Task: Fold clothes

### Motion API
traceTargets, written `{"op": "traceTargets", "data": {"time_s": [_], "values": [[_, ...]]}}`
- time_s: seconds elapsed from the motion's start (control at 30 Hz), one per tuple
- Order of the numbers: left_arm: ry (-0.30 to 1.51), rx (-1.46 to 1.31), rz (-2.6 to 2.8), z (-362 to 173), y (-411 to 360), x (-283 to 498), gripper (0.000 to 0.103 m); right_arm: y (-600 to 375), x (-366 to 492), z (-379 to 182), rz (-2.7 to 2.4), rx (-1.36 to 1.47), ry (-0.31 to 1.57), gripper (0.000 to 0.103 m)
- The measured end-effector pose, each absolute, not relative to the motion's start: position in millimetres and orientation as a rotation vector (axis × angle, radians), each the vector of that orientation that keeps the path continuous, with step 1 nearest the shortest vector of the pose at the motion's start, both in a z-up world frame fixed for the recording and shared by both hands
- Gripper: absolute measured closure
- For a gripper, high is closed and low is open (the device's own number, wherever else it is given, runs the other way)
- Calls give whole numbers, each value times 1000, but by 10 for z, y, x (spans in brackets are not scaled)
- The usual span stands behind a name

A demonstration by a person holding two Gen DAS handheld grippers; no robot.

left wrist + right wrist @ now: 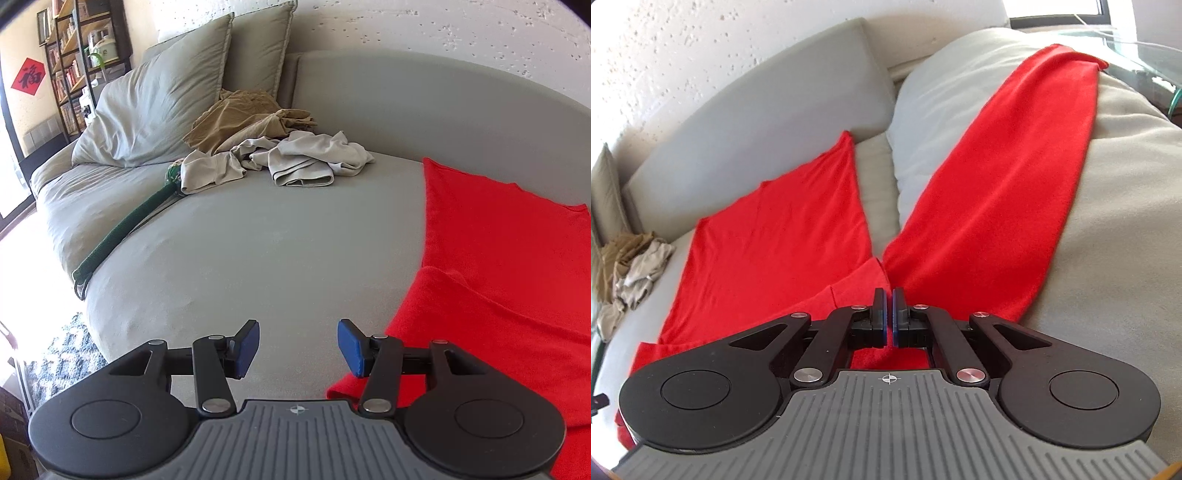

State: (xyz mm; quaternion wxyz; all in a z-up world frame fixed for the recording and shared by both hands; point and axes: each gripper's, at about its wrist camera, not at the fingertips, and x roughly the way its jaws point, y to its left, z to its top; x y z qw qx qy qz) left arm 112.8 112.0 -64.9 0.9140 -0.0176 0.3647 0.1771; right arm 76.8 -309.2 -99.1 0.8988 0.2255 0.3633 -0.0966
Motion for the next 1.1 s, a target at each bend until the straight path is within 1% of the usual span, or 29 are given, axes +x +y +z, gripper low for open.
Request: {"op": "traceTargets", "data": {"time_s": [0.03,0.07,0.1,0.13,0.17,0.2,0.27,0.37,0.43,0.5,0.57,0.6,0.63,0.67,0.7,0.77,0.9,1.0,1.07,1.1], "values": [[747,-52,365,-635,1141,1136,53,-3096,789,-1018,-208,468,779,96],[741,-69,355,-619,1160,1141,54,-3075,763,-994,-192,472,761,95],[735,-83,339,-608,1170,1149,56,-3049,730,-960,-171,475,735,85],[729,-97,310,-606,1162,1160,57,-3023,697,-927,-150,479,710,65],[725,-111,269,-607,1153,1174,61,-2997,664,-893,-129,482,685,58],[731,-123,219,-629,1125,1202,66,-2971,631,-860,-109,485,659,55],[754,-130,112,-705,1053,1269,73,-2884,596,-810,-40,470,623,56],[788,-91,-23,-864,927,1415,87,-2664,677,-845,137,456,664,64],[800,-63,-73,-956,876,1523,87,-2576,724,-899,172,454,697,65],[809,-42,-92,-1037,853,1634,83,-2534,787,-961,191,449,743,65],[845,-30,81,-1108,947,1716,80,-2512,862,-1049,173,432,817,66],[846,-34,190,-1114,1018,1727,79,-2514,911,-1116,131,410,864,70],[844,-37,299,-1118,1088,1735,79,-2550,920,-1139,112,420,877,89],[838,-15,400,-1092,1140,1715,80,-2591,922,-1156,98,434,885,93],[820,3,468,-1060,1196,1683,83,-2631,924,-1173,83,449,892,93],[784,-33,458,-981,1309,1619,83,-2723,911,-1209,80,503,903,93],[716,-206,76,-822,1240,1592,83,-2729,929,-1231,82,511,910,93],[769,-287,-128,-917,1008,1823,81,-2693,944,-1226,83,491,912,93],[836,-272,-98,-1098,871,2032,73,-2686,942,-1218,85,488,911,92],[860,-260,-38,-1186,875,2136,78,-2688,935,-1216,87,489,910,92]]}}
